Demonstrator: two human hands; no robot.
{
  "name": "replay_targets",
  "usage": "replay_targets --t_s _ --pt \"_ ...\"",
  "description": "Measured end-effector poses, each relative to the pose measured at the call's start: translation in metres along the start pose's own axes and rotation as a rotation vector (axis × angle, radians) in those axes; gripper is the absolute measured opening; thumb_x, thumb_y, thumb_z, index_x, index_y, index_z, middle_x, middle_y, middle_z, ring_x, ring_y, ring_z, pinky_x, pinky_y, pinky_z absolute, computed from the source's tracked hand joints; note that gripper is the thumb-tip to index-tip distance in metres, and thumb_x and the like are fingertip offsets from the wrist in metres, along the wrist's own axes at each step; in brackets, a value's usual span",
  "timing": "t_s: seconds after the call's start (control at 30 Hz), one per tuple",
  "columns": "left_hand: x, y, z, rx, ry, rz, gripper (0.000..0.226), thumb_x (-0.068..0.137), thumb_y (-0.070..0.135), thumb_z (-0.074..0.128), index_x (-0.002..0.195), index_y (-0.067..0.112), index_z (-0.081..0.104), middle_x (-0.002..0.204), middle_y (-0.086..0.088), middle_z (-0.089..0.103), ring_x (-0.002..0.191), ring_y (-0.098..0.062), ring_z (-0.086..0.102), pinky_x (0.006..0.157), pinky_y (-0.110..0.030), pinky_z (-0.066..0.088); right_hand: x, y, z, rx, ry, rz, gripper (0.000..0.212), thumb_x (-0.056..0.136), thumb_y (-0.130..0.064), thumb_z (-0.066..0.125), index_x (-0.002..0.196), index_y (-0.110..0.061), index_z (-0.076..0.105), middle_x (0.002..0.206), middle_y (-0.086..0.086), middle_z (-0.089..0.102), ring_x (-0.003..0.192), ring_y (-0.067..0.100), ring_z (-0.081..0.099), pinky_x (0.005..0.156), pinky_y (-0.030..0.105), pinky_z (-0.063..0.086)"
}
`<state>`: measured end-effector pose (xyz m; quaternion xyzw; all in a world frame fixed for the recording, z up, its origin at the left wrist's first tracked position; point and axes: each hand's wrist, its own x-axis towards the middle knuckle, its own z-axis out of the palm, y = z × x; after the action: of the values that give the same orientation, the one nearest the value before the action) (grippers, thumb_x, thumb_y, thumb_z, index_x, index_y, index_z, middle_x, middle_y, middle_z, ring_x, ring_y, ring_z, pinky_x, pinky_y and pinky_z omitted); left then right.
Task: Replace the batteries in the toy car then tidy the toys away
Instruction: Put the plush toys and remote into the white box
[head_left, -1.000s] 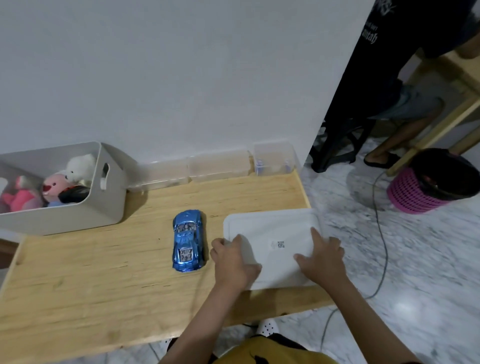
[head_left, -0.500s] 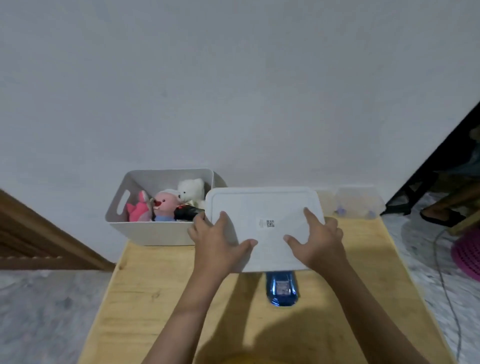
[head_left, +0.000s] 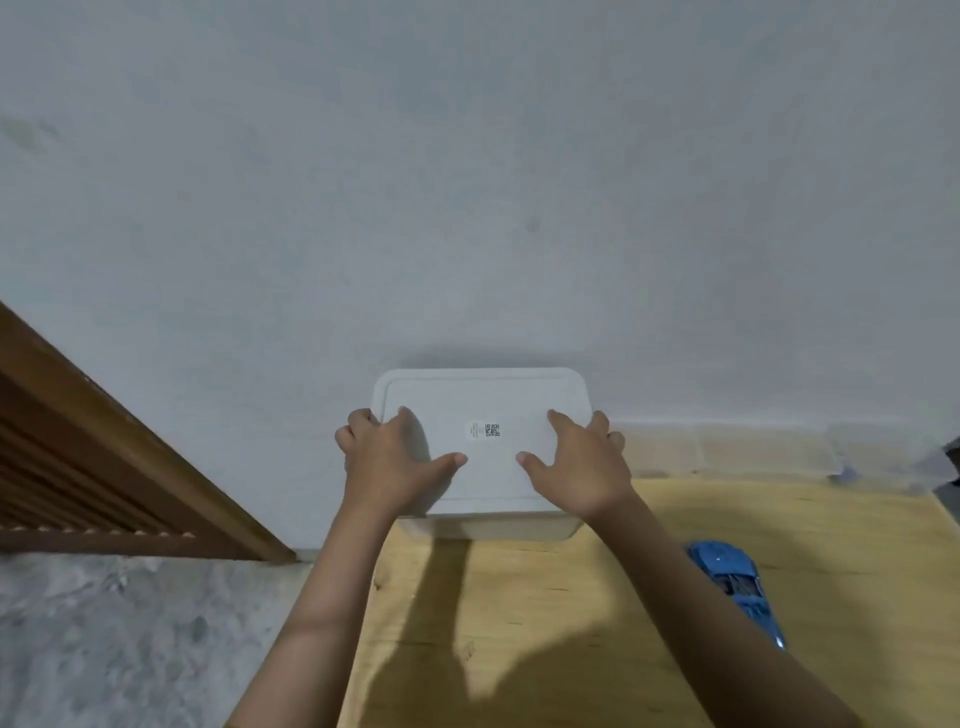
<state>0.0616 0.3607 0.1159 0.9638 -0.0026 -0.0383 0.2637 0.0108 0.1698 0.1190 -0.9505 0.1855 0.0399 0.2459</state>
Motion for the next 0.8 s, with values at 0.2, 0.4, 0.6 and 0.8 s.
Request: replay_targets --t_s 0.2,0.4,0.6,0.8 --pt "0.024 -0.011 0.013 0.05 -0.074 0.024 0.072 0.067 0.063 0.069 0.117 0.015 0.051 0.131 -0.019 0.033 0.126 -0.032 0.022 0.095 -0.037 0.036 0.018 -0.008 0.016 -0.061 0.043 0.066 0.056 0.085 -0.045 0.056 0.13 -0.016 0.039 0.14 0.022 0.021 0.118 0.041 0.031 0.094 0.04 0.039" --pt "0.034 -0.014 0.022 0.038 -0.102 0.042 0.074 0.069 0.062 0.068 0.124 0.019 0.046 0.135 -0.015 0.025 0.125 -0.03 0.018 0.094 -0.037 0.036 0.023 0.005 0.036 -0.145 0.144 -0.027 0.063 0.056 -0.042 0.08 0.1 0.0 0.064 0.085 0.03 0.054 0.068 0.034 0.051 0.063 0.034 0.036" --pt "0.035 -0.026 0.033 0.102 -0.103 0.082 0.091 0.073 0.072 0.057 0.145 0.027 0.025 0.151 -0.021 0.009 0.136 -0.035 0.009 0.104 -0.047 0.033 0.011 0.01 0.053 -0.191 0.248 -0.029 0.064 0.075 -0.046 0.056 0.127 -0.008 0.053 0.127 0.043 0.041 0.1 0.051 0.053 0.089 0.055 0.043" --pt "0.023 -0.019 0.044 0.226 0.017 0.16 0.088 0.084 0.072 0.035 0.149 0.016 0.018 0.155 -0.029 -0.002 0.143 -0.041 0.006 0.112 -0.053 0.017 0.01 0.01 0.057 -0.155 0.192 -0.013 0.065 0.079 -0.049 0.04 0.128 -0.008 0.051 0.139 0.04 0.032 0.124 0.048 0.041 0.092 0.054 0.04"
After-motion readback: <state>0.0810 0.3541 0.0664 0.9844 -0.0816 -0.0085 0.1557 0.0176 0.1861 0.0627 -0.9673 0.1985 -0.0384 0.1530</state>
